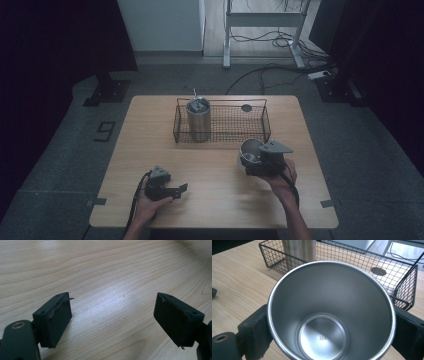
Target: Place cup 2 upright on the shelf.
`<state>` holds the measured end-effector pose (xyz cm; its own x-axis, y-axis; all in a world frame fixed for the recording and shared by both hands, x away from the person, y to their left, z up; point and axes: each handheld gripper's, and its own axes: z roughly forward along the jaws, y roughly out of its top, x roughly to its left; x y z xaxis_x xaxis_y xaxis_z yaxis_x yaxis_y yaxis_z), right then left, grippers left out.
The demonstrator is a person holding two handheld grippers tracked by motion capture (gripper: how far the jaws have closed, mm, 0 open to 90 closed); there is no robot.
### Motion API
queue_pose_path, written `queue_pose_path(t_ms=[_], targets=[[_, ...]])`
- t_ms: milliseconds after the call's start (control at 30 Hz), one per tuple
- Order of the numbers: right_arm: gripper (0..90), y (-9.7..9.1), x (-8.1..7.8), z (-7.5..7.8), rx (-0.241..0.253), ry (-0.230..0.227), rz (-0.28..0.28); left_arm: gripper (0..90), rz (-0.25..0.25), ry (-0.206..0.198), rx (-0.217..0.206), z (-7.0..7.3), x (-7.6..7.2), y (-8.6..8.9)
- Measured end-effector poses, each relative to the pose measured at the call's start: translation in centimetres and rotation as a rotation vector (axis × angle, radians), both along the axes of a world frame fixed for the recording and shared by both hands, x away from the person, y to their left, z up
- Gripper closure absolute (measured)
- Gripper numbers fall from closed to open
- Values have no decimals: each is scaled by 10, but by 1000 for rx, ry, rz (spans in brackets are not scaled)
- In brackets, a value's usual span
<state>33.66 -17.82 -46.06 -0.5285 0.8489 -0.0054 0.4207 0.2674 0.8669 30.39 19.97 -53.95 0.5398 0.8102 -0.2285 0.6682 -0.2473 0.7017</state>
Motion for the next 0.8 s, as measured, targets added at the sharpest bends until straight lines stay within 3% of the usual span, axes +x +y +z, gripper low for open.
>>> queue_pose_path(t_ms=[467, 800], targets=[[65, 0, 3, 8, 7, 0, -5, 153, 15, 7, -28, 4, 1, 1], [65, 10, 7, 28, -23, -8, -3, 153, 10, 4, -24, 6, -2, -1]])
